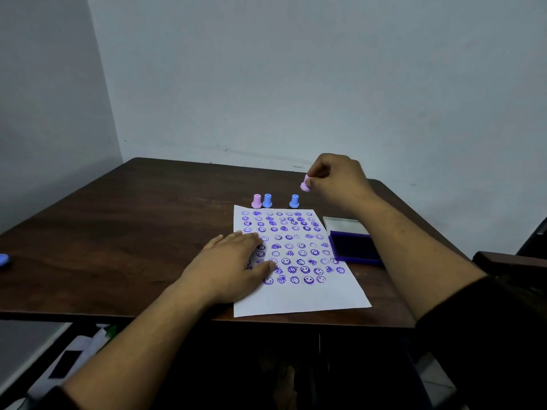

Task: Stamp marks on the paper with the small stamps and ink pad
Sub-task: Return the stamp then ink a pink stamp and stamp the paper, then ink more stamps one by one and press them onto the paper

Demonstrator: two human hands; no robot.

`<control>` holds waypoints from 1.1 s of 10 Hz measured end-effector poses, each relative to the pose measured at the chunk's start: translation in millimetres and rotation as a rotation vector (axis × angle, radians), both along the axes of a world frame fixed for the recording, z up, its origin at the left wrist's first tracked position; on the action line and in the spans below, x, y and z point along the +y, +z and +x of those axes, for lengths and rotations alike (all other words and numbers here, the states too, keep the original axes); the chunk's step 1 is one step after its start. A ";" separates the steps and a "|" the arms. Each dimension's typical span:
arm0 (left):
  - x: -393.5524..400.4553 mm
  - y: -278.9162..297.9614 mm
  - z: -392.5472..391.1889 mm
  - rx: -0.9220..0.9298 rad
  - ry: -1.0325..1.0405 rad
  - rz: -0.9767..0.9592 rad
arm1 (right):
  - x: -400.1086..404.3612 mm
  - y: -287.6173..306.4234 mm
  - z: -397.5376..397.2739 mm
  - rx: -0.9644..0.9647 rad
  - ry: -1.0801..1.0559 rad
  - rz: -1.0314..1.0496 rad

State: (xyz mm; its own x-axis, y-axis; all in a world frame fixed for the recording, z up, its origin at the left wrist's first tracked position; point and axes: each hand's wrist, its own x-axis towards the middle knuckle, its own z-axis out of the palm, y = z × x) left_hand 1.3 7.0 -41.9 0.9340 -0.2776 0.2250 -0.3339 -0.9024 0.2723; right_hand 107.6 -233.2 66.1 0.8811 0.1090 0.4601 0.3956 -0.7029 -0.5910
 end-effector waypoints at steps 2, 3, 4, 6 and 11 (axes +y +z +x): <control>1.1 -1.2 0.1 0.012 0.008 -0.002 | 28.5 -24.1 46.7 0.072 0.011 -0.163; 0.7 -0.2 0.3 0.025 0.011 -0.001 | 37.0 -34.8 63.4 0.114 0.010 -0.167; -0.6 -0.3 -0.2 0.023 0.012 -0.001 | 42.1 -44.4 76.2 0.158 0.011 -0.169; -1.8 -0.7 -0.7 0.017 0.015 0.007 | 45.9 -57.1 92.7 0.163 -0.026 -0.225; -2.7 -0.6 -1.6 0.021 0.012 0.019 | 48.7 -56.4 88.2 0.154 -0.056 -0.334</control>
State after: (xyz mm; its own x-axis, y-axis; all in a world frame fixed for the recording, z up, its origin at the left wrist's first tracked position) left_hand -0.3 4.3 -42.5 0.9417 -0.2702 0.2004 -0.3172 -0.9116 0.2614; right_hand 195.8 -184.5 9.7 0.9462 0.1802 0.2687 0.2751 -0.8854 -0.3748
